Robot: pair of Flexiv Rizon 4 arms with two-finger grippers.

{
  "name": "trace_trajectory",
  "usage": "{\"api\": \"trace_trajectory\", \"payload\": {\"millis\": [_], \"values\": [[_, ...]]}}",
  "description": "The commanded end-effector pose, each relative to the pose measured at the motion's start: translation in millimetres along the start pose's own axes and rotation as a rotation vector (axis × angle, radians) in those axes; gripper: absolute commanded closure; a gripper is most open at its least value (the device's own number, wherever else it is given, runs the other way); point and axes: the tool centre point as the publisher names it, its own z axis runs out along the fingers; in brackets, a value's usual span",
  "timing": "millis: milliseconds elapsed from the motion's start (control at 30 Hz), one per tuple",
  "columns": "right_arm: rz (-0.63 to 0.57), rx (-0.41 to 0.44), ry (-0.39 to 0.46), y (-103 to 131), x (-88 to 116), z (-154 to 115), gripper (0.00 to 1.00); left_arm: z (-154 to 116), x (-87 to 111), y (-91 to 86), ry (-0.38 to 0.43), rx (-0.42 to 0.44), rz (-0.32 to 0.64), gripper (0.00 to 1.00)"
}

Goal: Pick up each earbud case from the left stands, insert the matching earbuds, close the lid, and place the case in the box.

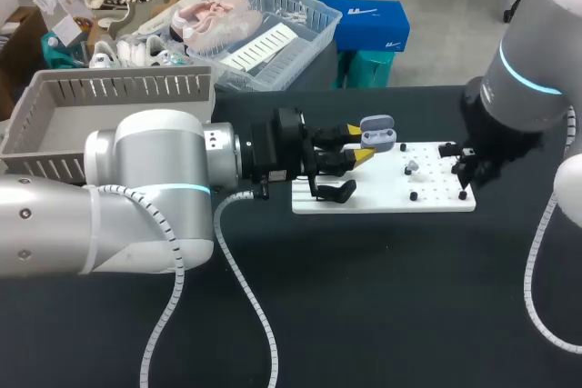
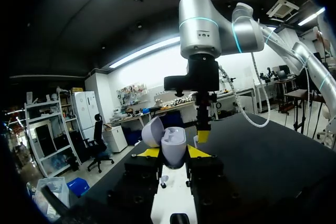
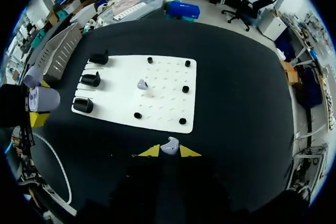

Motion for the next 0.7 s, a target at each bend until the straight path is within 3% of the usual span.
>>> {"api": "trace_trajectory", "payload": {"millis": [33,233,400,700], "values": [[0.188,-0.060,0.060,3,12,-13,1.00,1,0.6,-0.5,-0.002,-0.006,0.002,1.00],[0.364,-0.076,0.119,18,32,-29,1.00,1,0.6,-0.5,-0.002,-0.006,0.002,1.00],[0.447,0.004,0.128,33,39,-44,1.00,1,0.6,-0.5,-0.002,-0.006,0.002,1.00],[0.457,0.119,0.060,68,40,-77,1.00,1,0.6,-0.5,-0.002,-0.006,0.002,1.00]]}}
